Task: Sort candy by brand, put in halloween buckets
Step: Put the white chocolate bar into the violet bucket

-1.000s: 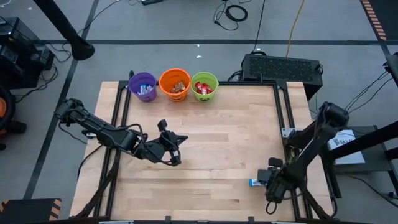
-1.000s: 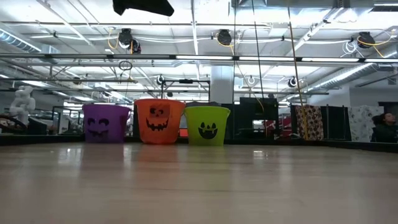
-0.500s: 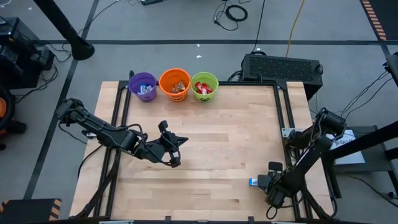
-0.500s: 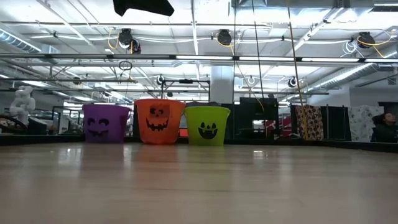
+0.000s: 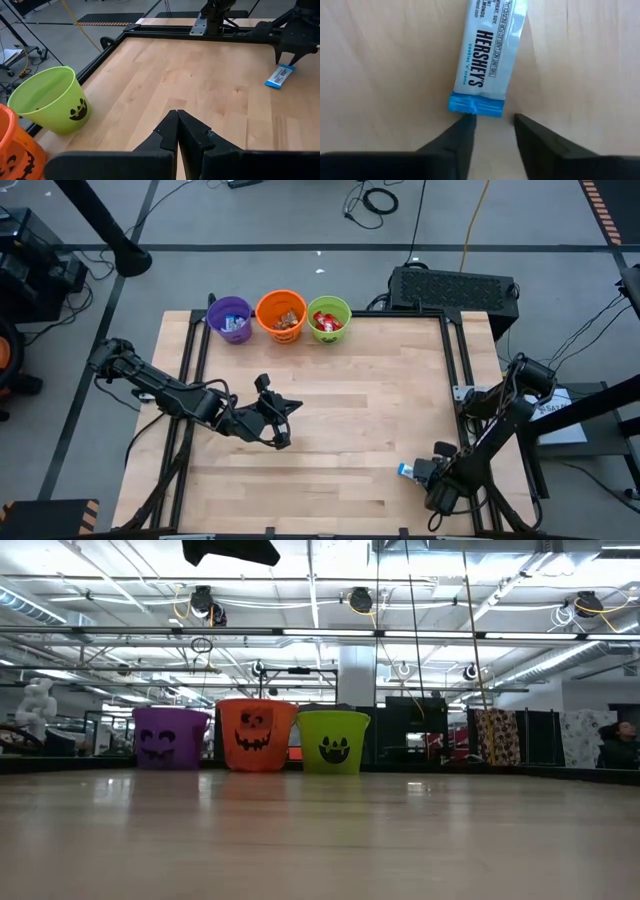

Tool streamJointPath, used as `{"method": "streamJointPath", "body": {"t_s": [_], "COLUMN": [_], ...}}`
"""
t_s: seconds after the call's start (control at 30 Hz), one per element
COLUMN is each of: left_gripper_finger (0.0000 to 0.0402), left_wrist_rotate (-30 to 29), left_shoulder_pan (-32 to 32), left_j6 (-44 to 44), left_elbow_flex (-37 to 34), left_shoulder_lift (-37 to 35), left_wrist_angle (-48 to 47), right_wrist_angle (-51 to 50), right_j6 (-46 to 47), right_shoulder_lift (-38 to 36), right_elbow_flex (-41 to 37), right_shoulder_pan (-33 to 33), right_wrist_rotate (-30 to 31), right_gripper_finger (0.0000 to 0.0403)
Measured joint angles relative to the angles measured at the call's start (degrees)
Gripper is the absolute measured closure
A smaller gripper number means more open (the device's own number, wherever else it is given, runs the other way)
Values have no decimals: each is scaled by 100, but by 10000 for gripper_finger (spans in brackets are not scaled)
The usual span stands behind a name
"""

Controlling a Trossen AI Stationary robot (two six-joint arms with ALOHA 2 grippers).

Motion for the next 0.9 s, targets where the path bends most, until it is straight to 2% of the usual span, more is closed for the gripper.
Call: {"method": "streamJointPath", "body": {"t_s": [0.27,0.4,0.57,0.9], "left_gripper_finger": [389,389,389,389], "left_wrist_rotate": [0,-1,-1,-1], "left_shoulder_pan": [0,0,0,0], "left_j6": [-2,-2,-2,-2], "left_elbow_flex": [0,0,0,0], "left_shoulder_lift": [2,2,2,2], "left_wrist_angle": [0,0,0,2], "right_wrist_angle": [417,519,509,520], "right_j6": [306,482,758,879], "right_shoulder_lift": [-7,-11,-11,-2], "right_elbow_flex": [0,0,0,0], "right_shoulder_pan": [25,23,25,19], "right_wrist_rotate": [-102,-50,49,327], "right_gripper_finger": [159,135,153,242]}}
